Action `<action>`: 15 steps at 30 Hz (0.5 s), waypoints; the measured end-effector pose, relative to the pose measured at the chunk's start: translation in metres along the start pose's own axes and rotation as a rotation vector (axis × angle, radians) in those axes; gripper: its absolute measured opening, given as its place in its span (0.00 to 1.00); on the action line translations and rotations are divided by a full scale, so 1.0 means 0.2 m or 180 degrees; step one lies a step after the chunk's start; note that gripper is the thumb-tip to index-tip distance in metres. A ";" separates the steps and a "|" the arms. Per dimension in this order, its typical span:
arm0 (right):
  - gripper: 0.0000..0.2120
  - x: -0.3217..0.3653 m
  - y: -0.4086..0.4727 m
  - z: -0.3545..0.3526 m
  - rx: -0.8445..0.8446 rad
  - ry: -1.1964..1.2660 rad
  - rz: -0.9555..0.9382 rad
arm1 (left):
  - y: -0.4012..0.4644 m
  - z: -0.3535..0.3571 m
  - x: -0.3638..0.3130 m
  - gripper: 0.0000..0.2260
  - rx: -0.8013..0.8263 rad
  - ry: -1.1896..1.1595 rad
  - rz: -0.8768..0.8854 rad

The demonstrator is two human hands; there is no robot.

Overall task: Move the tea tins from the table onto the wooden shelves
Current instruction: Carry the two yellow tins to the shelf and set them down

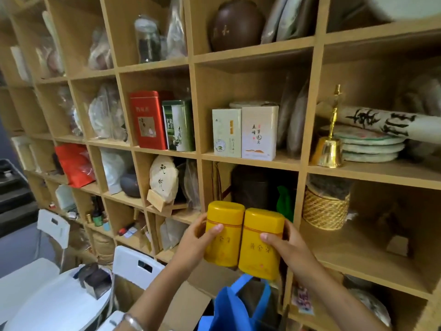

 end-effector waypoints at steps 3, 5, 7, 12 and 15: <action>0.43 -0.04 0.17 0.01 -0.0141 -0.0159 0.0073 | 0.14 -0.04 0.10 0.28 0.0121 -0.0090 -0.0086; 0.41 -0.05 0.25 0.01 -0.0176 -0.0275 0.0083 | 0.24 -0.07 0.15 0.27 0.0149 -0.0176 -0.0126; 0.35 -0.06 0.32 0.02 -0.0240 -0.0344 0.0091 | 0.33 -0.09 0.21 0.23 0.0237 -0.0218 -0.0150; 0.33 -0.11 0.43 -0.02 -0.0860 -0.0554 0.0132 | 0.55 -0.07 0.37 0.16 0.0560 -0.0219 -0.0207; 0.29 -0.16 0.48 -0.04 -0.1066 -0.0563 0.0160 | 0.65 -0.05 0.46 0.19 0.0676 -0.0174 -0.0200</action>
Point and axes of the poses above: each hand's wrist, its own y-axis towards the middle knuckle, its own z-axis out of the palm, x = y × z, the point moved 6 cm from there along y, towards the middle knuckle, and after that the axes turned 9 degrees about z, right-handed, at the moved point
